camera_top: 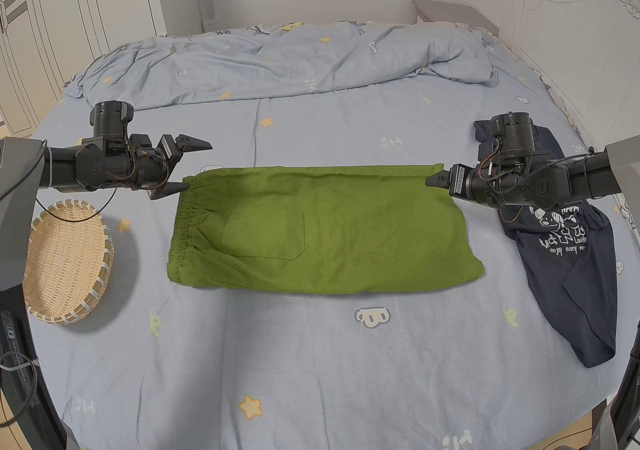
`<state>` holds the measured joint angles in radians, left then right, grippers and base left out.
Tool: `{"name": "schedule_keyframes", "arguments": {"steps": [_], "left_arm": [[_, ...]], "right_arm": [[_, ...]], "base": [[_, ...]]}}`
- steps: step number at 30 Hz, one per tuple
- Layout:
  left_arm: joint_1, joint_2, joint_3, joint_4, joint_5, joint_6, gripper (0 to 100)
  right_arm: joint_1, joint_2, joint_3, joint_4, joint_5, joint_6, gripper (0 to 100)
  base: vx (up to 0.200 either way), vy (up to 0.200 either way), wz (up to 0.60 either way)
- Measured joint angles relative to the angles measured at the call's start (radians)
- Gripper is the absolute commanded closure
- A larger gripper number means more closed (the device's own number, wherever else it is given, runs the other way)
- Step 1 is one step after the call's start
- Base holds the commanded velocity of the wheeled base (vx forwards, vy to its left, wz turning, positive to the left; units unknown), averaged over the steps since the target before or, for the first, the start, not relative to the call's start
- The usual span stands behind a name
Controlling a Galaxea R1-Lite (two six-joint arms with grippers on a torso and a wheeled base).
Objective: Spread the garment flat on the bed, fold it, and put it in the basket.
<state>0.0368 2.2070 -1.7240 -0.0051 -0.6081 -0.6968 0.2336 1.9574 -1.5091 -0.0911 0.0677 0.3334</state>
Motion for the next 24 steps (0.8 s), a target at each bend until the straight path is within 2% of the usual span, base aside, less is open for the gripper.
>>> {"name": "schedule_keyframes", "arguments": {"steps": [3, 6, 14, 18, 24], "left_arm": [[0.014, 0.025, -0.017, -0.059, 0.0, -0.078, 0], [0.022, 0.042, -0.026, -0.088, 0.001, -0.109, 0], [0.046, -0.01, 0.039, -0.101, 0.0, -0.092, 0], [0.074, -0.068, 0.14, -0.101, -0.006, 0.025, 0], [0.109, -0.114, 0.291, -0.102, -0.051, 0.335, 0]], "right_arm": [[0.0, -0.019, 0.08, -0.107, 0.016, 0.021, 0], [0.0, -0.039, 0.151, -0.17, 0.027, 0.046, 0], [-0.029, -0.093, 0.205, -0.174, 0.095, 0.158, 0], [-0.067, -0.113, 0.208, -0.157, 0.158, 0.209, 0], [-0.107, -0.132, 0.212, -0.115, 0.227, 0.271, 0]], "base": [[0.0, 0.0, 0.0], [0.0, 0.0, 0.0], [0.0, 0.0, 0.0], [0.0, 0.0, 0.0], [0.0, 0.0, 0.0]]}}
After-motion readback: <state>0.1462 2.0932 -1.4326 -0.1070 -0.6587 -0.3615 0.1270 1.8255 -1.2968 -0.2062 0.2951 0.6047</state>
